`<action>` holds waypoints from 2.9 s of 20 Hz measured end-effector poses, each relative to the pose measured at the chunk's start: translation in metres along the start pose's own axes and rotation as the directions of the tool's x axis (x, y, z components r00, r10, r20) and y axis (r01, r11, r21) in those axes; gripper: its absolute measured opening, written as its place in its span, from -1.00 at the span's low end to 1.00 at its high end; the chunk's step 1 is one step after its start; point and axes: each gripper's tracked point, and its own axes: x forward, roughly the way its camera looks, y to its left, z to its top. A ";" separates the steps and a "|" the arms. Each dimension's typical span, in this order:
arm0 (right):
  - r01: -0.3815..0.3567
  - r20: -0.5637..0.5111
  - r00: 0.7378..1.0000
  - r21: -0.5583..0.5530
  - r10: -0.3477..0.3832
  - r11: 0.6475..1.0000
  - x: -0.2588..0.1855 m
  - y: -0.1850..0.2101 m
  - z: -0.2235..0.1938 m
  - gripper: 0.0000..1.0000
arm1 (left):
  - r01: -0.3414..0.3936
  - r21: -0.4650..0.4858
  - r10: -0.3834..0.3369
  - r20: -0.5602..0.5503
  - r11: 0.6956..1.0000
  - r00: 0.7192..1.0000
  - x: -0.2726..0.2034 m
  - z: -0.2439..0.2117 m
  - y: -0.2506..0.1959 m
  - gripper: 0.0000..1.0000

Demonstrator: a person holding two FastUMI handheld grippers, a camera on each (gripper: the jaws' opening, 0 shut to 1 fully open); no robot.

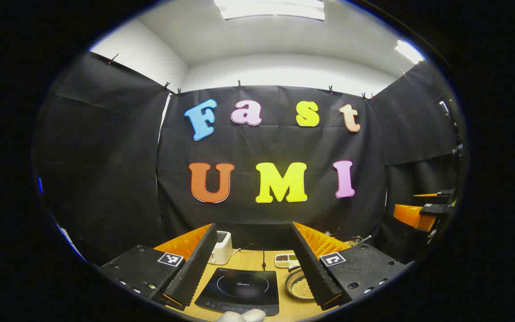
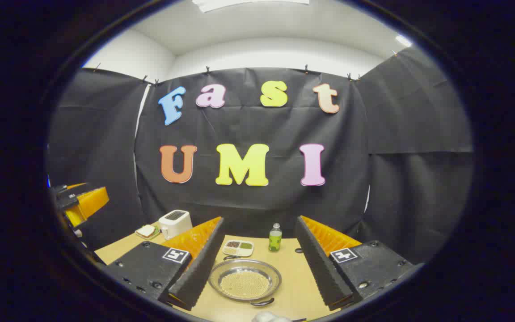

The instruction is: First push the handle of the pot to place it horizontally, then grasp the pot with both hands and set it on the induction cooktop.

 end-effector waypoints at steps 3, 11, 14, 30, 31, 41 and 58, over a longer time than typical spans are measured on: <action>0.000 0.028 1.000 -0.019 0.000 1.000 -0.007 -0.002 0.010 0.94 | -0.003 0.005 0.003 0.008 1.000 1.000 0.002 0.000 0.000 0.90; 0.031 0.063 0.998 -0.020 -0.030 0.999 -0.013 -0.010 0.021 0.99 | -0.032 0.028 0.032 -0.006 0.999 0.999 -0.002 -0.004 0.009 0.89; 0.011 0.064 0.998 -0.018 -0.010 1.000 -0.013 -0.003 0.025 0.94 | -0.044 0.037 0.044 -0.004 0.998 0.999 -0.004 -0.004 0.013 0.89; -0.121 -0.123 0.984 0.046 0.126 0.992 -0.007 0.026 -0.014 -0.99 | -0.068 0.028 0.068 0.005 0.997 0.998 -0.015 -0.002 0.024 0.90; -0.116 -0.136 0.983 0.039 0.120 0.992 -0.004 0.024 -0.022 -0.93 | -0.070 0.024 0.070 0.002 0.997 0.998 -0.017 -0.003 0.024 0.89; -0.121 -0.463 0.882 -0.047 0.086 0.991 0.005 0.020 -0.204 -0.93 | -0.083 0.031 0.083 -0.018 0.996 0.996 -0.019 -0.015 0.032 0.90; -0.242 -0.791 0.592 0.009 0.155 0.970 0.051 0.049 -0.404 -0.98 | -0.277 0.110 0.285 -0.072 0.955 0.956 -0.035 -0.019 0.061 0.90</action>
